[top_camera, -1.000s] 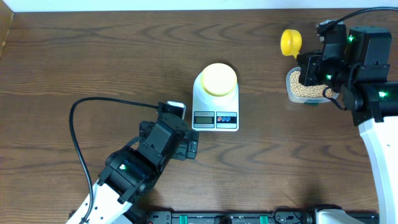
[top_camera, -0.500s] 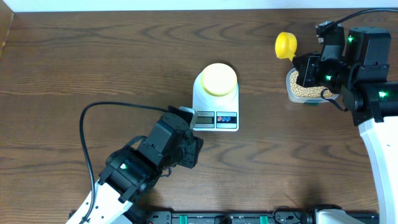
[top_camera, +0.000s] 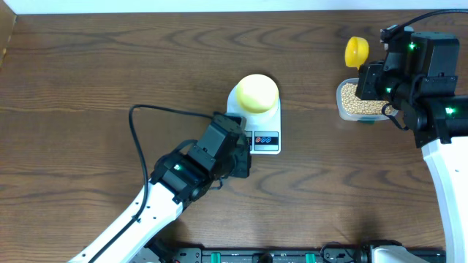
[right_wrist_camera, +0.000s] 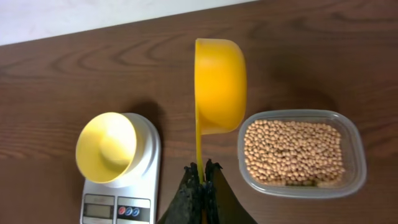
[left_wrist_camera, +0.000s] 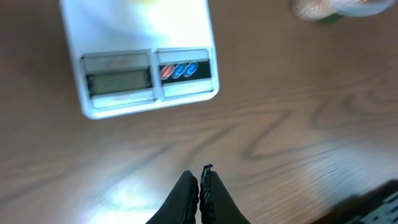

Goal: Scoop item into bowl and weigh 50g on scale

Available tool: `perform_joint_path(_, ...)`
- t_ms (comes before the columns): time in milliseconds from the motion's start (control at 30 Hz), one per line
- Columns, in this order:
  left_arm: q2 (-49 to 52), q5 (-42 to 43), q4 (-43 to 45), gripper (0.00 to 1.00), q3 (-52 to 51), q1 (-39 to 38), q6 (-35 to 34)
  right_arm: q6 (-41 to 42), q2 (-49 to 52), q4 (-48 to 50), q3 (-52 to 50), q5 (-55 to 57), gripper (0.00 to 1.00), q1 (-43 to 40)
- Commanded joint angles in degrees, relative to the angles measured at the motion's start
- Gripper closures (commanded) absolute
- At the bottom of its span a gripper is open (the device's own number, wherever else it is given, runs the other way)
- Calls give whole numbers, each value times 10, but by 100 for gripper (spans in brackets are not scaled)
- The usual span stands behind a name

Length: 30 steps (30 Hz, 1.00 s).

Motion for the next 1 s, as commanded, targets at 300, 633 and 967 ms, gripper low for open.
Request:
perform_joint_path(300,98,14,41,93,-1,-5,39,-27,3,-6,2,27,99,0)
perform_joint_path(633,175,-63,122,93,-1,-10,89,-27,3,-29,2,26,99,0)
perform_joint_path(967,240,-102,179,93,-1,-13,89,-27,3,-29,2,27,99,0)
